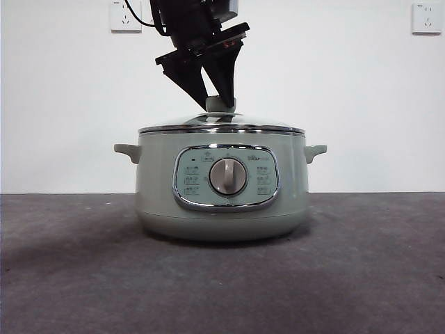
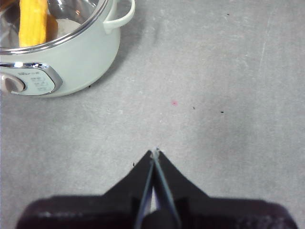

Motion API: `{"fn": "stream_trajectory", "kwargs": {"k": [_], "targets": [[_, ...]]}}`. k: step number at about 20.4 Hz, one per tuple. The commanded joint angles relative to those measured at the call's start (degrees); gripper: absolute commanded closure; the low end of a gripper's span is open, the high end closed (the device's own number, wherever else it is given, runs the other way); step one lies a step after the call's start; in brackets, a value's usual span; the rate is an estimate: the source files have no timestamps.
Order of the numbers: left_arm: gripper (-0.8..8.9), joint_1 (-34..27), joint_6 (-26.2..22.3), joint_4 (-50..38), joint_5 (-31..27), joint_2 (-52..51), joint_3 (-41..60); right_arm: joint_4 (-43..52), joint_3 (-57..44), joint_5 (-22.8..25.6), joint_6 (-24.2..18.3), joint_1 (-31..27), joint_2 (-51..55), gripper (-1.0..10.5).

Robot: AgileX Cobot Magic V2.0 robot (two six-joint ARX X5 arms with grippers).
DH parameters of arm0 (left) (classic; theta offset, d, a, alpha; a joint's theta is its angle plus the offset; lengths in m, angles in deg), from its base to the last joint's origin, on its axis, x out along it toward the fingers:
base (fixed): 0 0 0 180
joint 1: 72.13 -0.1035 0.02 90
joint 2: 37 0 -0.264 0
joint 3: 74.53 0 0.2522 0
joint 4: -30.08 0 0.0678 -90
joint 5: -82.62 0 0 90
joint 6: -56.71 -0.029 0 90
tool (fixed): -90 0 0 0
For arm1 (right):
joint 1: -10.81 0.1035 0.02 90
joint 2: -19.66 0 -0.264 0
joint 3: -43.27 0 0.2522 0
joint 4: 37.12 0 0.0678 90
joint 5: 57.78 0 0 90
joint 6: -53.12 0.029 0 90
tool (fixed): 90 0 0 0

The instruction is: Pick up the corn,open the lid,put the corn in the pot,close the lid

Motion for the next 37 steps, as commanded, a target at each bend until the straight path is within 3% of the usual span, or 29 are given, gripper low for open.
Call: {"fn": "stream_trajectory", "kwargs": {"k": [1, 4, 7, 9, 18, 19, 20, 21, 22, 24, 28, 29, 34, 36, 37], "targets": [[8.23, -0.1, -2.2, 1.7, -0.8, 1.7, 0.7, 0.4, -0.7, 0.0, 0.5, 0.0, 0.1, 9.6], [7.83, -0.1, -1.9, 1.3, -0.4, 1.7, 0.7, 0.4, -0.7, 0.0, 0.5, 0.0, 0.1, 9.6], [3.72, -0.1, -0.2, 0.1, -0.4, 1.7, 0.7, 0.4, -0.7, 0.0, 0.4, 0.0, 0.1, 9.6], [2.73, -0.2, 0.4, -0.9, -0.4, 1.5, 0.5, 0.4, -0.7, 0.0, 0.4, 0.0, 0.1, 9.6], [2.79, -0.3, 3.0, -3.7, -0.7, -5.2, 0.5, 0.3, -0.7, -0.2, 0.2, 0.0, 0.0, 9.6], [3.42, -0.3, 3.5, -2.6, -0.7, -7.0, 0.5, 0.3, -0.7, -0.1, 0.3, 0.0, 0.0, 9.6], [4.85, -0.3, 3.5, -1.1, -0.6, -8.6, 0.5, 0.3, -0.7, -0.2, 0.3, 0.0, 0.0, 9.6], [7.06, -0.3, 3.6, 1.3, -0.5, -10.8, 0.5, 0.3, -0.7, -0.1, 0.2, 0.0, 0.0, 9.6], [8.43, -0.2, 3.6, 3.3, 0.0, -12.5, 0.5, 0.3, -0.7, -0.1, 0.2, 0.0, 0.0, 9.6], [8.15, 0.1, 5.1, 8.2, 0.4, -17.2, 0.5, 0.3, -0.7, -0.1, 0.2, 0.0, 0.0, 9.5], [8.15, 0.1, 18.4, 9.3, 0.4, -25.6, 0.5, 0.3, -0.7, -0.1, 0.2, 0.0, 0.0, 9.5], [8.15, 0.1, 19.2, 9.3, 0.4, -27.2, 0.5, 0.3, -0.7, -0.1, 0.2, 0.0, 0.0, 9.5], [8.15, -0.3, 19.2, 9.3, 0.4, -32.2, 0.5, 0.3, -0.7, -0.1, 0.2, 0.0, 0.0, 9.5], [8.14, -0.4, 10.3, 9.4, -1.0, -32.7, 0.6, 0.3, -0.7, -0.1, 0.2, 0.0, 0.0, 9.5], [8.14, -0.8, 8.1, 9.5, -1.9, -33.2, 0.9, 0.4, -0.7, -0.1, 0.2, 0.0, 0.0, 9.5]]}}
